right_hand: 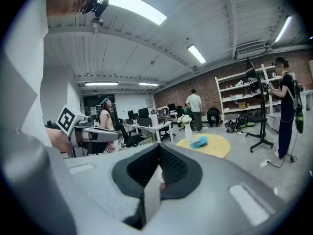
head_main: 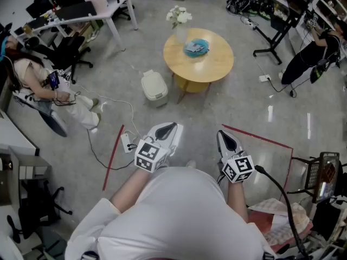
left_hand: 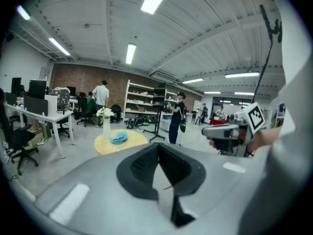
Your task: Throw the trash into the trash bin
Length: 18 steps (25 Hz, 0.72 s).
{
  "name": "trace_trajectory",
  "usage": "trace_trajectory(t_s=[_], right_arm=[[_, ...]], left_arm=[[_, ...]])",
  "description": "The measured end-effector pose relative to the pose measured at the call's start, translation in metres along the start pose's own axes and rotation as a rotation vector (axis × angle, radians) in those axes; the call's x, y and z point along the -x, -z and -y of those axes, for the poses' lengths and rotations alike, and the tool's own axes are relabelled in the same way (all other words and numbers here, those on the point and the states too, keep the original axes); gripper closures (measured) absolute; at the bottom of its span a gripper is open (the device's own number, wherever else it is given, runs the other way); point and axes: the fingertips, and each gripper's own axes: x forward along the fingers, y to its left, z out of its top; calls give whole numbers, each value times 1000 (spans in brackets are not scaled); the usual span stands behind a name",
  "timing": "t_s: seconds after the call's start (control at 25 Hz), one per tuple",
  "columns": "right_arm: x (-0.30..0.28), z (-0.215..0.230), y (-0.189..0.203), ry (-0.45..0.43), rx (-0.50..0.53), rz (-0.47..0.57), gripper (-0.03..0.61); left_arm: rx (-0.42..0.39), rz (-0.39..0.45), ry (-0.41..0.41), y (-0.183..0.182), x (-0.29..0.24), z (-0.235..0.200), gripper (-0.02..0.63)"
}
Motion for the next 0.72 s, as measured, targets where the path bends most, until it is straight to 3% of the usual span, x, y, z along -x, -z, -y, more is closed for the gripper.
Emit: trace_trajectory(t_s=[0.72], right_arm=[[3, 0, 4, 1, -9, -3, 580]], left_arm=[[1, 8, 3, 3, 2, 6, 610]])
